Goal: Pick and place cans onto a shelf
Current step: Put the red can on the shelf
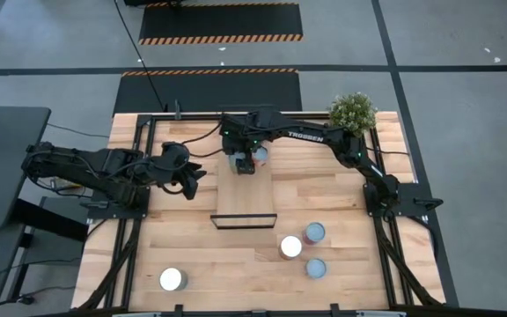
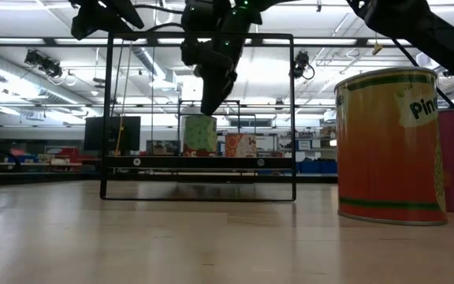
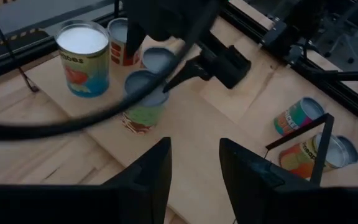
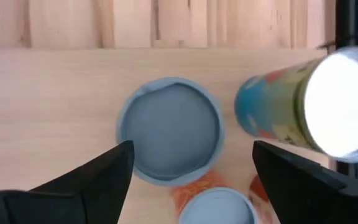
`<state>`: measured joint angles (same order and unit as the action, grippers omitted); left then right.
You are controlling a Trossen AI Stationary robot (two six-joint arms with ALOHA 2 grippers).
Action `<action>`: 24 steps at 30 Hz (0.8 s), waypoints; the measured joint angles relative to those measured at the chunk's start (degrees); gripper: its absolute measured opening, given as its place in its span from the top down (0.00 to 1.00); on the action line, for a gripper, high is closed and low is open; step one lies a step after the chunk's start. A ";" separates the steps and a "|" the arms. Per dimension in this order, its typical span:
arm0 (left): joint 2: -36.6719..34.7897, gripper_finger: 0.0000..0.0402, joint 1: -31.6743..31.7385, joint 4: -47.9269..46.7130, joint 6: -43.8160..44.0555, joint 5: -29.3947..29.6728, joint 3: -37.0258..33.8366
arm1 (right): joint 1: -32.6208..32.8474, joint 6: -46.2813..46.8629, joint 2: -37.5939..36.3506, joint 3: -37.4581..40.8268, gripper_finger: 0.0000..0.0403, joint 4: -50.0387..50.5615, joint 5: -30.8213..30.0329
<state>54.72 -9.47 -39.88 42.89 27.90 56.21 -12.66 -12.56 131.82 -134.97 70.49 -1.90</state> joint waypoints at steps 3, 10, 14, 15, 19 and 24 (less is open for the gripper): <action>0.00 0.65 0.00 -0.07 0.00 -0.20 0.00 | 1.30 -3.61 -0.90 -0.01 0.17 0.23 -0.16; -0.05 0.65 -0.04 -2.46 -0.01 -0.90 0.00 | 4.72 -8.36 -1.26 -0.01 0.17 -2.65 -4.75; -1.77 0.65 -0.91 -3.72 1.67 -1.03 0.00 | 5.60 -9.24 -0.71 1.70 0.17 -6.48 -9.84; -2.40 0.65 -1.29 -3.80 1.76 -1.06 0.00 | 5.74 -9.67 -0.71 2.30 0.17 -7.59 -10.68; -5.07 0.65 -3.03 -3.97 2.75 -1.20 0.00 | 5.96 -9.83 -0.71 2.70 0.17 -7.46 -10.61; -7.66 0.65 -5.06 -4.31 3.24 -1.45 0.00 | 5.82 -9.09 -0.71 2.70 0.17 -7.46 -10.61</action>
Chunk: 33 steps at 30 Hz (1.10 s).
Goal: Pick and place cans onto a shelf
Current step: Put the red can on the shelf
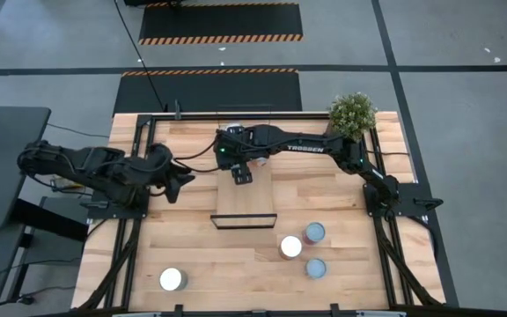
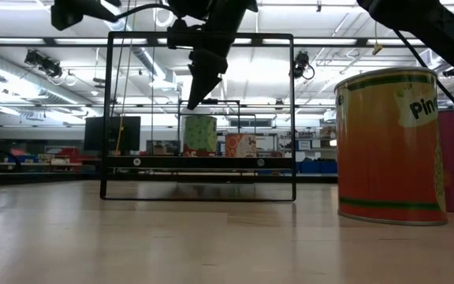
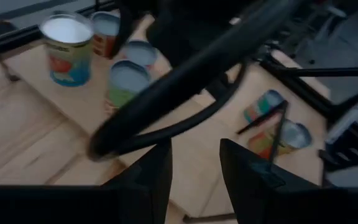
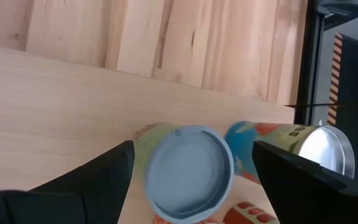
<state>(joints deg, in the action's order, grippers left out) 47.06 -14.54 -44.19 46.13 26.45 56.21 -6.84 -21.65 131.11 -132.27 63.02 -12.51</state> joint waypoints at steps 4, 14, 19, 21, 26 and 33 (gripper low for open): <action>-1.60 0.65 -1.69 1.24 -0.59 -3.41 0.00 | -0.91 0.00 0.04 0.02 0.17 -0.02 0.00; -3.34 0.65 -4.87 2.30 0.93 -4.09 0.00 | -2.89 1.33 -0.29 0.07 0.17 0.53 0.48; -3.34 0.65 -6.07 2.30 2.16 -5.80 0.00 | -1.45 2.58 -1.62 -0.02 0.17 2.20 3.43; -3.57 0.65 -6.65 2.26 3.18 -6.90 0.00 | -0.73 3.06 -1.48 0.07 0.17 3.33 3.54; -4.08 0.65 -8.19 1.89 6.04 -7.67 0.00 | 1.23 1.96 -0.92 0.23 0.17 2.19 1.46; -3.99 0.65 -9.90 1.86 7.69 -7.66 0.00 | 1.29 0.96 -0.86 5.31 0.18 -1.98 -3.46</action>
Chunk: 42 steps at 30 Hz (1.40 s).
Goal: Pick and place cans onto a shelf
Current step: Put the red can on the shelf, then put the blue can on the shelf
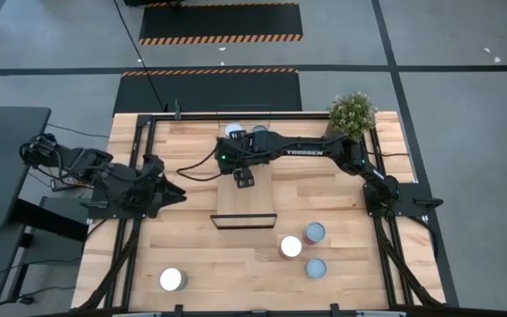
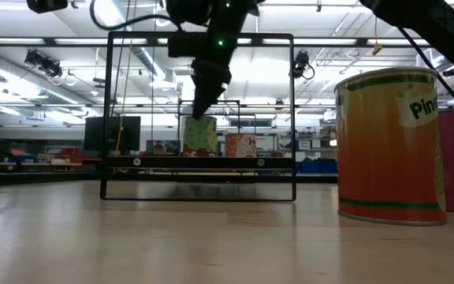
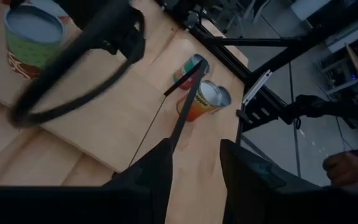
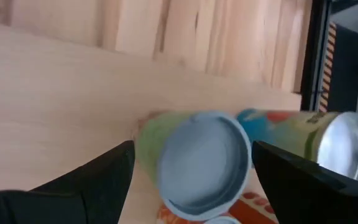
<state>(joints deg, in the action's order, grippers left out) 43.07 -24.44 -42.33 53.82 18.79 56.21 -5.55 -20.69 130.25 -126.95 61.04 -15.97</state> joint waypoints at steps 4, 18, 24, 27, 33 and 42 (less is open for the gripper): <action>0.02 0.65 -0.20 0.02 0.02 0.77 0.00 | -0.59 -0.18 0.05 3.09 0.18 -1.11 -1.80; 0.02 0.65 -0.18 0.02 0.02 3.89 0.00 | -3.47 -0.07 0.02 4.17 0.18 -5.60 -6.55; 0.02 0.65 -0.18 -0.68 0.02 4.05 0.00 | -2.45 0.77 -3.62 4.17 0.18 -4.83 -5.48; 0.04 0.65 -0.18 -1.89 0.02 4.05 0.00 | -2.29 4.07 -6.50 4.13 0.18 -4.67 -1.81; 0.04 0.65 -0.18 -4.00 -0.02 4.09 0.00 | -3.15 11.40 -13.59 4.06 0.18 -1.05 2.01; 0.04 0.65 -0.16 -6.45 -0.39 5.26 0.00 | -1.44 21.89 -20.32 4.06 0.18 6.91 15.21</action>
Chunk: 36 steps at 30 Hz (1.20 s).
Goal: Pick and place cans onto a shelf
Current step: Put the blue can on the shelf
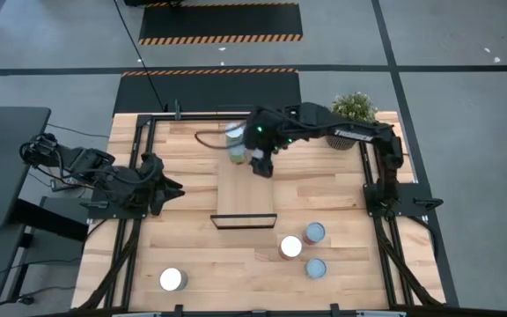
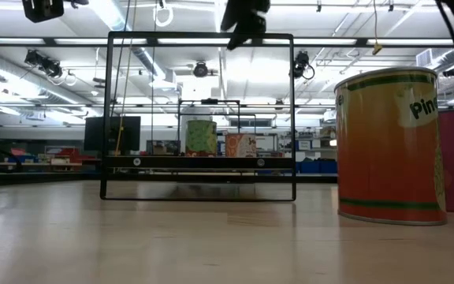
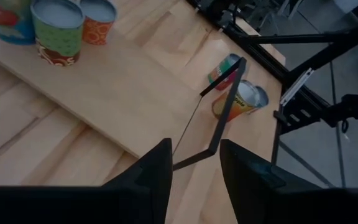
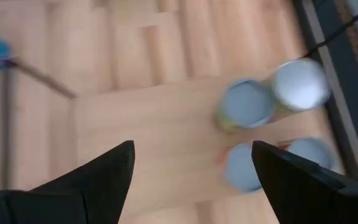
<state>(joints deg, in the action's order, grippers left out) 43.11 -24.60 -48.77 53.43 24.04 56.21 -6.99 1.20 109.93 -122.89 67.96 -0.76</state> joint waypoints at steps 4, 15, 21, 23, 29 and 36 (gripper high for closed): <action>0.00 0.65 0.00 -0.83 0.00 0.32 0.00 | 4.76 1.87 -1.78 0.02 0.18 2.97 -2.04; 0.00 0.65 0.00 -2.37 -0.74 0.34 0.00 | 16.48 10.61 -4.03 1.22 0.18 10.43 -9.96; 0.00 0.65 -0.02 -3.88 -0.04 0.32 -0.04 | 23.94 18.60 -9.66 12.57 0.19 10.12 -15.81; 0.00 0.65 -0.01 -3.89 -0.16 0.33 -0.04 | 25.95 22.60 -12.76 17.90 0.20 8.53 -16.89; 0.00 0.65 0.00 -3.89 -2.05 1.87 -0.04 | 29.79 37.14 -20.59 32.54 0.20 3.34 -15.97; 0.00 0.65 0.00 -3.87 -2.17 2.31 -0.04 | 32.30 49.71 -24.85 43.72 0.19 -0.74 -11.17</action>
<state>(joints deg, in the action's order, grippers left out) 43.11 -24.60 -52.64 51.26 26.35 56.16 25.31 50.91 85.09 -79.17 67.21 -11.93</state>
